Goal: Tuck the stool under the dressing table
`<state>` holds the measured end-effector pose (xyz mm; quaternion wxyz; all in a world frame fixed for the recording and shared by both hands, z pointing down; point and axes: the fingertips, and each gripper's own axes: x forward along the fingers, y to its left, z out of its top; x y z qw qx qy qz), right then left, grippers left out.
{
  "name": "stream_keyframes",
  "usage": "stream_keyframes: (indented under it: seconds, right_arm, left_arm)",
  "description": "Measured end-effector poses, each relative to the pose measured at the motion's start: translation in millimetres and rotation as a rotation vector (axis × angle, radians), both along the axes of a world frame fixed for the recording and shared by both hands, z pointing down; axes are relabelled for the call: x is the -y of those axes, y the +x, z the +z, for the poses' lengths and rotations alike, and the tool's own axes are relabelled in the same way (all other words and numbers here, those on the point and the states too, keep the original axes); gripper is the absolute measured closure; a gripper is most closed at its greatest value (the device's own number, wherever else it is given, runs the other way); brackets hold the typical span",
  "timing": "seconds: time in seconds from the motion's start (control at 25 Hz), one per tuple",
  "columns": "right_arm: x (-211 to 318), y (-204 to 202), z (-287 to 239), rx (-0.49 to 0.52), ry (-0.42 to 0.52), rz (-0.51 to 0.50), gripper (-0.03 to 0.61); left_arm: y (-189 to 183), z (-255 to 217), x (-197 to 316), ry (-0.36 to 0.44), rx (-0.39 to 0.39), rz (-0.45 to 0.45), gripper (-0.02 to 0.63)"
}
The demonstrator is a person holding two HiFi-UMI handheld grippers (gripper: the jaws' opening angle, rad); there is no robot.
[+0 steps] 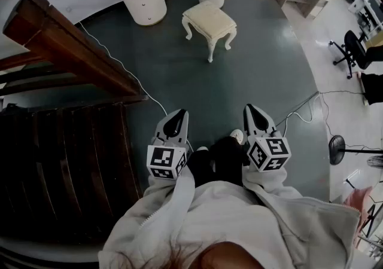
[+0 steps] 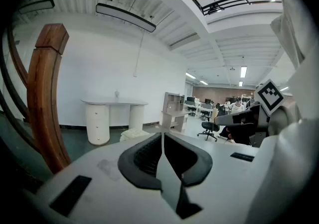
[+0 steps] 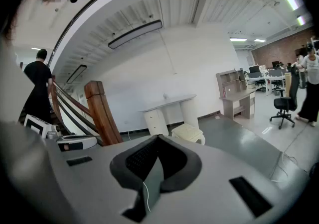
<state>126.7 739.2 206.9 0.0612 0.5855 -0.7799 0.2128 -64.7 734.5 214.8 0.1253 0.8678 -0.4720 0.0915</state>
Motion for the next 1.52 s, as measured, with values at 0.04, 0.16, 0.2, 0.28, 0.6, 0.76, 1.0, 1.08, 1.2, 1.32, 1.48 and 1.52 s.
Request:
stream_keyframes:
  seconds: [0.04, 0.16, 0.2, 0.28, 0.6, 0.76, 1.0, 1.08, 1.2, 1.32, 1.48, 1.52]
  right_arm:
    - [-0.7, -3.5, 1.1, 0.005, -0.008, 0.002, 0.529]
    - [-3.4, -10.7, 0.2, 0.003, -0.014, 0.001, 0.529]
    - [-4.7, -11.8, -1.2, -0.005, -0.010, -0.001, 0.529]
    - [-7.4, -13.0, -3.7, -0.014, -0.004, 0.000, 0.529]
    - [-19.5, -11.6, -0.9, -0.013, -0.015, 0.041, 0.529]
    - [-25.9, -14.7, 2.3, -0.014, -0.017, 0.051, 0.529]
    - [-34.1, -23.1, 7.7, -0.017, -0.030, 0.038, 0.529]
    - [-32.7, -28.5, 15.1, -0.013, -0.045, 0.023, 0.529]
    - [-19.5, -35.5, 18.5, -0.027, -0.048, -0.005, 0.529]
    - [-0.2, -34.1, 15.4, -0.032, -0.044, -0.023, 0.529]
    - [32.5, -30.9, 12.1, -0.041, -0.038, -0.050, 0.529]
    - [41.3, -30.4, 12.8, -0.040, -0.042, -0.057, 0.529]
  left_arm:
    - [-3.3, -1.5, -1.0, 0.002, 0.000, -0.003, 0.587]
    - [-10.2, -6.3, -5.0, 0.009, -0.006, -0.015, 0.588]
    - [-11.2, -7.5, -6.5, 0.010, -0.009, -0.020, 0.588]
    - [-12.5, -8.4, -9.1, 0.011, -0.014, -0.021, 0.586]
    - [-12.3, -7.0, -19.7, 0.009, -0.004, 0.010, 0.588]
    - [-16.0, -2.9, -24.2, 0.005, -0.001, 0.016, 0.588]
    - [-17.9, 3.8, -34.7, -0.011, -0.001, 0.014, 0.588]
    - [-20.2, 9.2, -33.0, -0.019, 0.004, 0.010, 0.588]
    - [-25.6, 13.3, -19.2, -0.022, -0.003, -0.006, 0.588]
    - [-25.0, 12.2, -0.4, -0.017, -0.005, -0.020, 0.586]
    - [-20.1, 8.2, 30.9, 0.000, -0.019, -0.042, 0.588]
    - [-19.5, 8.9, 39.3, -0.003, -0.022, -0.051, 0.588]
